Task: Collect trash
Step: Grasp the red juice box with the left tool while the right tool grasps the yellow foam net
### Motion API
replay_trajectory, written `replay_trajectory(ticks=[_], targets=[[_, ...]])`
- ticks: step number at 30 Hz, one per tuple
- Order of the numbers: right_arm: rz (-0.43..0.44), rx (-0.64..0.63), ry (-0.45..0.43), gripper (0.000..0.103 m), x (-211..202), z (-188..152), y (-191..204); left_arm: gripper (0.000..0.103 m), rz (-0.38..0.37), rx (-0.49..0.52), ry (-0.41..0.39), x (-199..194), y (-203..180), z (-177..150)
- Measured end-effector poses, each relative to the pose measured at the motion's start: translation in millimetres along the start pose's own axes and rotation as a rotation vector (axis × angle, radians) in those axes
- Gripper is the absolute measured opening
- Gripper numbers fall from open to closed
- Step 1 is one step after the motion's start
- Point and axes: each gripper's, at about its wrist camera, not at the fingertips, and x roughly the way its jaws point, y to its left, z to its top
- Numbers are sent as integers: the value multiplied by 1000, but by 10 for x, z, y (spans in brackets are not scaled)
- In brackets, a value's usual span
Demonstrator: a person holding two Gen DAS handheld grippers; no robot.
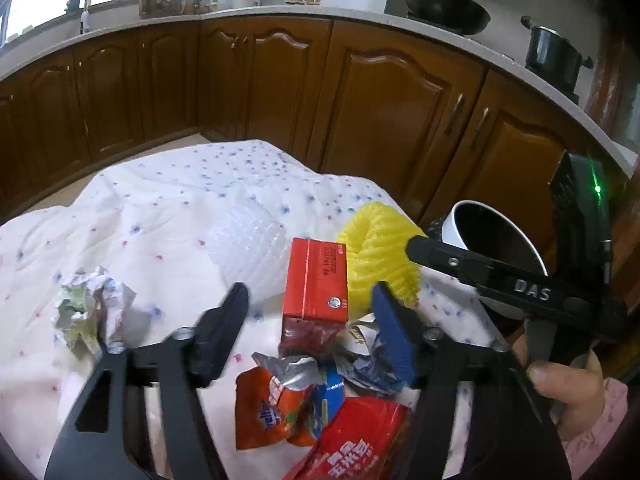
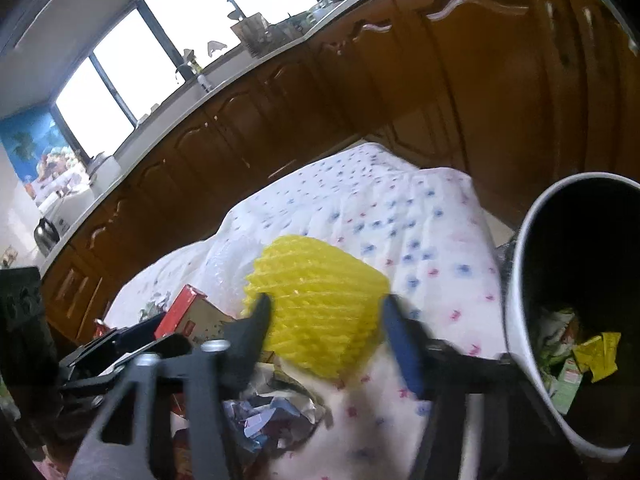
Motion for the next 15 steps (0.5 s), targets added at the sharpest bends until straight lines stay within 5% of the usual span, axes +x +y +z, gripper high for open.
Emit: replay_trajectory(ticks=[1, 2, 15], targets=[[-5, -11, 3, 16, 2, -4, 17, 37, -16, -8, 13, 33, 11, -9], [-5, -18, 5, 11, -7, -13, 28, 32, -28, -15, 22, 55, 22, -10], [13, -54, -120, 6, -726, 3, 169, 31, -56, -16, -119, -371, -30, 90]])
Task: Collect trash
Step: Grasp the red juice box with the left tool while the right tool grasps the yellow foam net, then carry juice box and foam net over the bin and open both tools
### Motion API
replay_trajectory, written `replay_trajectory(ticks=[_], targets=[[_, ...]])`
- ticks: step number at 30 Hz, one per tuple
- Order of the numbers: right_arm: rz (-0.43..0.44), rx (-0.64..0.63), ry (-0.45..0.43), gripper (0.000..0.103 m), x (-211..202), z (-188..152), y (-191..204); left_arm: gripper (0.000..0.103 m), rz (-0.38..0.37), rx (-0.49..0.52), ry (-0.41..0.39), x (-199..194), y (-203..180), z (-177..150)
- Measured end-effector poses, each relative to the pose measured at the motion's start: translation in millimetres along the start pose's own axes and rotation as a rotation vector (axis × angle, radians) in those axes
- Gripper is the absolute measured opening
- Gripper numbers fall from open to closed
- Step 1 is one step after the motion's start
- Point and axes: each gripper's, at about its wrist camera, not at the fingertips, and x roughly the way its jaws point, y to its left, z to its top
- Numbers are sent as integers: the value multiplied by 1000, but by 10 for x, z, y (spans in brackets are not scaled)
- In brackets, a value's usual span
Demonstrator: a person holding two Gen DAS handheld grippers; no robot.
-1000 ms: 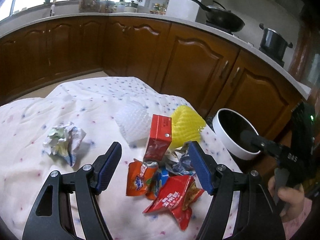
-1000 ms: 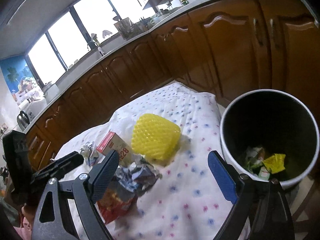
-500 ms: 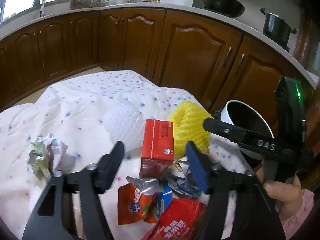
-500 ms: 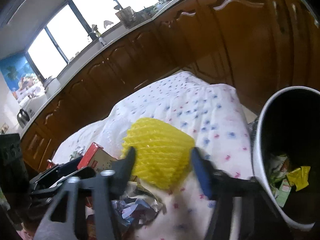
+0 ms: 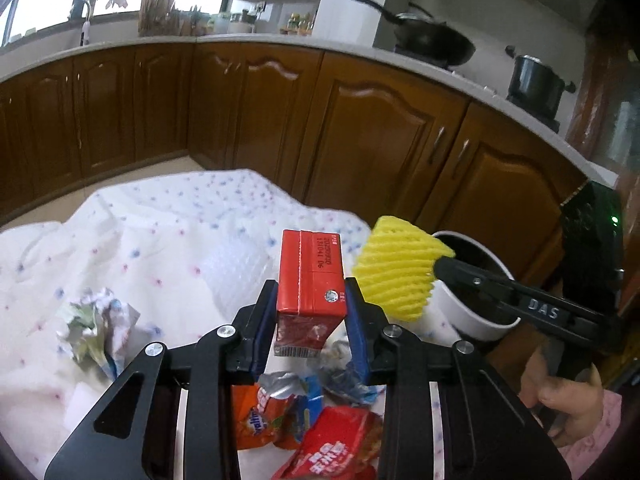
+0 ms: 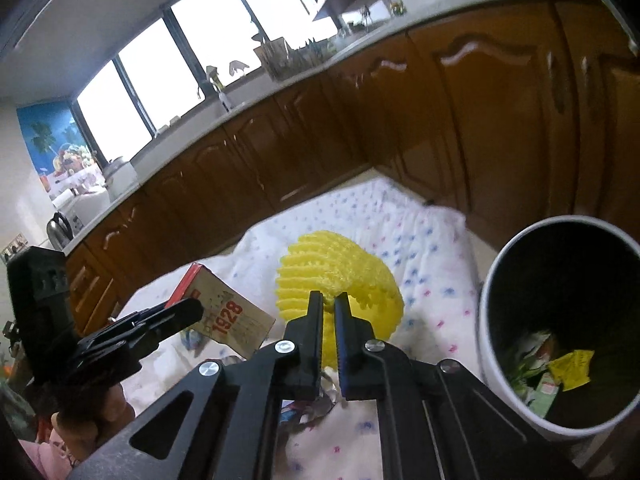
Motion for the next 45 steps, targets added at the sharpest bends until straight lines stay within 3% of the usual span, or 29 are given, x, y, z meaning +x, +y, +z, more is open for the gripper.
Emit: replay_trajectory(ticks=[11, 22, 45], targets=[[-66, 7, -56, 6, -514, -38, -162, 31, -66, 23, -34, -187, -285, 94], [-140, 53, -109, 6, -970, -151, -433, 31, -115, 66, -16, -160, -617, 49], [-238, 128, -128, 6, -1189, -162, -1011, 31, -203, 161, 39, 298, -1438, 162]])
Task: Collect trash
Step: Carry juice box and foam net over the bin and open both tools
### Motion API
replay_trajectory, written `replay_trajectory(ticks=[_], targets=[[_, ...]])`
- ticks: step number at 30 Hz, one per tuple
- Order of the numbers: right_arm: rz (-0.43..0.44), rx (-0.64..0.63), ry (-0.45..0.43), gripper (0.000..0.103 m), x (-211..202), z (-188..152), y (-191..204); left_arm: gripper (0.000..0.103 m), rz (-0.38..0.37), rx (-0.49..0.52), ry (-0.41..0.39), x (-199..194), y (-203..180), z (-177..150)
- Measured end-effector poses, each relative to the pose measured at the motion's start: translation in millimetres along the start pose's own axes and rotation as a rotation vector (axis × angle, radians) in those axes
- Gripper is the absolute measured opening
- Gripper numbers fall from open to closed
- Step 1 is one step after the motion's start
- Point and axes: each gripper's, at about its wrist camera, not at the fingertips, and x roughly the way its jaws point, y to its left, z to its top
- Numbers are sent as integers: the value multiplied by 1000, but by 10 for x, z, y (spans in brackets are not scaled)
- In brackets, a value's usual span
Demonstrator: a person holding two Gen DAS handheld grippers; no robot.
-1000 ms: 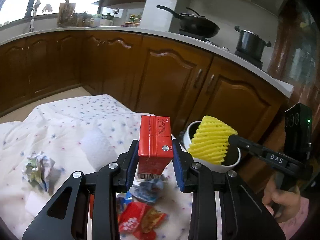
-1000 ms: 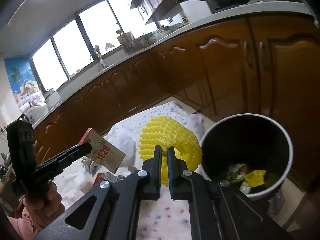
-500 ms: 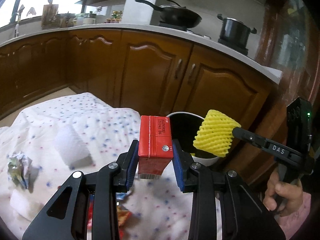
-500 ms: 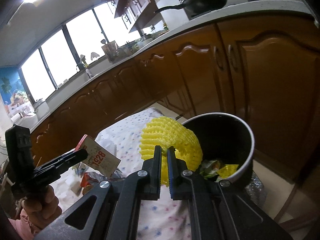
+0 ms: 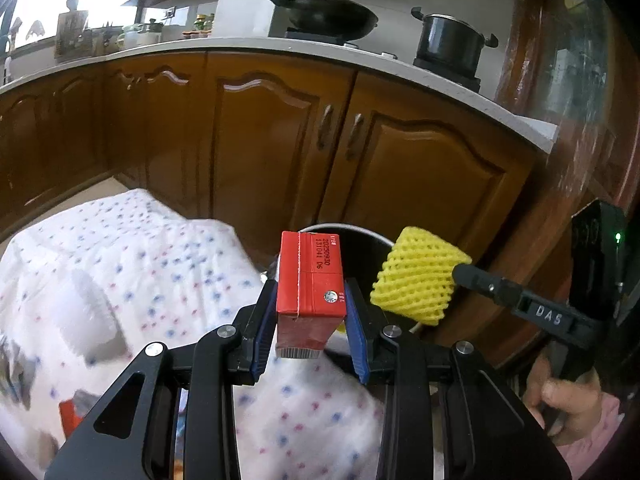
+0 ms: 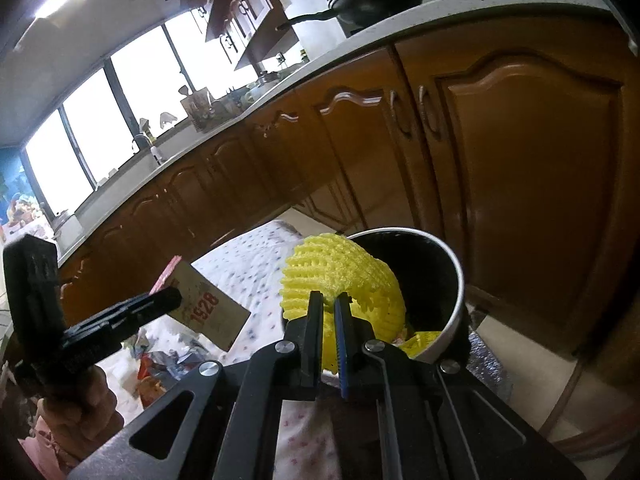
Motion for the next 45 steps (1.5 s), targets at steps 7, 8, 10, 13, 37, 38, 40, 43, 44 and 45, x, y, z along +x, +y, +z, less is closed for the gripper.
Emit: replay_trajectory(ticks=[7, 8, 10, 13, 37, 38, 40, 43, 44, 45], targets=[[-33, -1, 12, 6, 101, 111, -156, 31, -45, -5, 24, 288, -155, 185], [-38, 0, 18, 6, 127, 123, -178, 31, -47, -7, 36, 369, -175, 196], [-50, -1, 34, 6, 171, 108, -218, 31, -42, -6, 56, 488, -205, 203], [-57, -3, 56, 6, 251, 95, -273, 31, -40, -8, 89, 670, -224, 177], [-47, 59, 116, 34, 410, 61, -432, 54, -34, -23, 194, 1038, -225, 53], [-38, 62, 109, 35, 375, 55, -417, 54, -32, -29, 192, 1004, -208, 47], [-24, 69, 94, 46, 315, 39, -389, 54, -31, -47, 178, 912, -156, 36], [1, 80, 60, 70, 210, -11, -330, 58, -9, -76, 138, 715, -57, -4], [17, 91, 48, 78, 172, -35, -309, 62, 6, -86, 121, 644, -21, -26], [36, 106, 38, 81, 131, -72, -275, 64, 26, -94, 102, 573, 14, -54]])
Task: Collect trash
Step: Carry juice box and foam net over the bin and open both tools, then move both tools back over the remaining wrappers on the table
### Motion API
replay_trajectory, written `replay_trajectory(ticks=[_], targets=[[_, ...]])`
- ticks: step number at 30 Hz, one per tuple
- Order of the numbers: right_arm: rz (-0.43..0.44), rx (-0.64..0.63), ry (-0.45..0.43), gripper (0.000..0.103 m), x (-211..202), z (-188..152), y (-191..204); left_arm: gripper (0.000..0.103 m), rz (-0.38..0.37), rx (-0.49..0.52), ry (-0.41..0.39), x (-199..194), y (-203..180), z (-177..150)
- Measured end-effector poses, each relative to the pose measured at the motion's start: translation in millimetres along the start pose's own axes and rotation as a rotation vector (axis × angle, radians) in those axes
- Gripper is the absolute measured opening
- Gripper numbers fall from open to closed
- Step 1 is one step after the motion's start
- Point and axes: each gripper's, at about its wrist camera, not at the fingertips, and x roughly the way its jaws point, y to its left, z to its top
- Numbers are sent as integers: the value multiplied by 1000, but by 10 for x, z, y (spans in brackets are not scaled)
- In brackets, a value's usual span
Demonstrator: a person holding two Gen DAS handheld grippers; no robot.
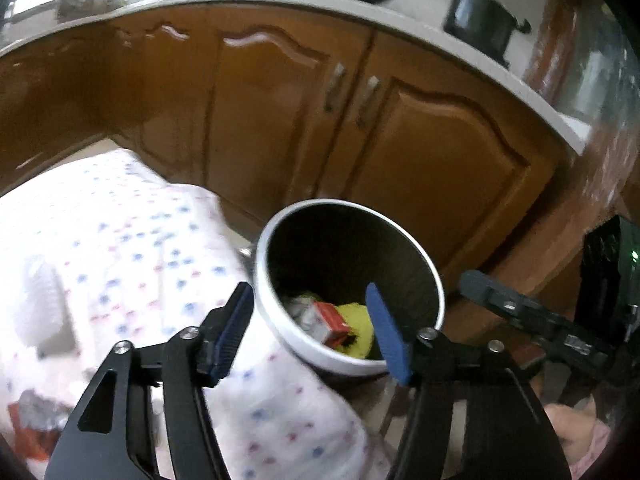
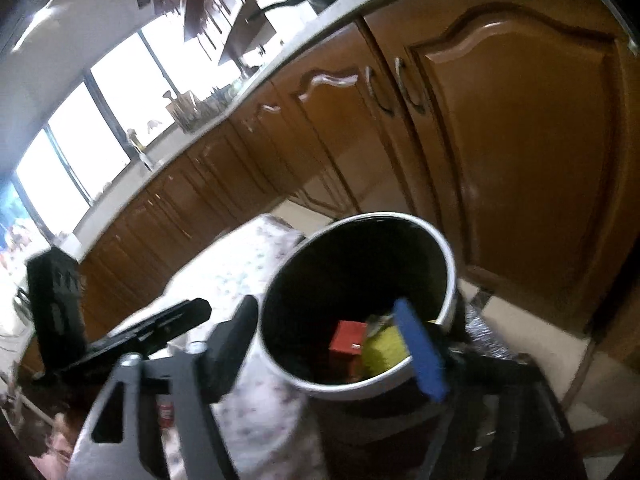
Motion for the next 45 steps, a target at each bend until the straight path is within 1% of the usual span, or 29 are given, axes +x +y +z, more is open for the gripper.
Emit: replay_trajectory(ticks=[1, 6, 13, 15, 21, 25, 29, 36, 45], targets=[[10, 5, -3, 82, -17, -19, 28, 66, 14, -7, -16, -65, 36, -39], [44, -3, -2, 82, -78, -169, 256, 66, 28, -55, -47, -367, 227, -221], [87, -15, 15, 84, -101, -363, 549, 66, 77, -104, -101, -830, 517, -449], [101, -15, 28, 84, -76, -419, 619, 67, 103, -121, -110, -957, 604, -536], [124, -14, 76, 84, 1, -627, 796, 67, 143, -143, -126, -1222, 803, -739], [132, -16, 86, 84, 23, -710, 885, 68, 166, -140, -118, -1316, 890, -853], [133, -19, 97, 92, 53, -781, 955, 68, 182, -148, -110, -1417, 1015, -994], [143, -24, 135, 93, 163, -890, 1076, 68, 201, -150, -94, -1509, 1147, -1163], [155, -51, 160, 93, 290, -941, 1227, 68, 189, -117, -78, -1508, 1142, -1221]])
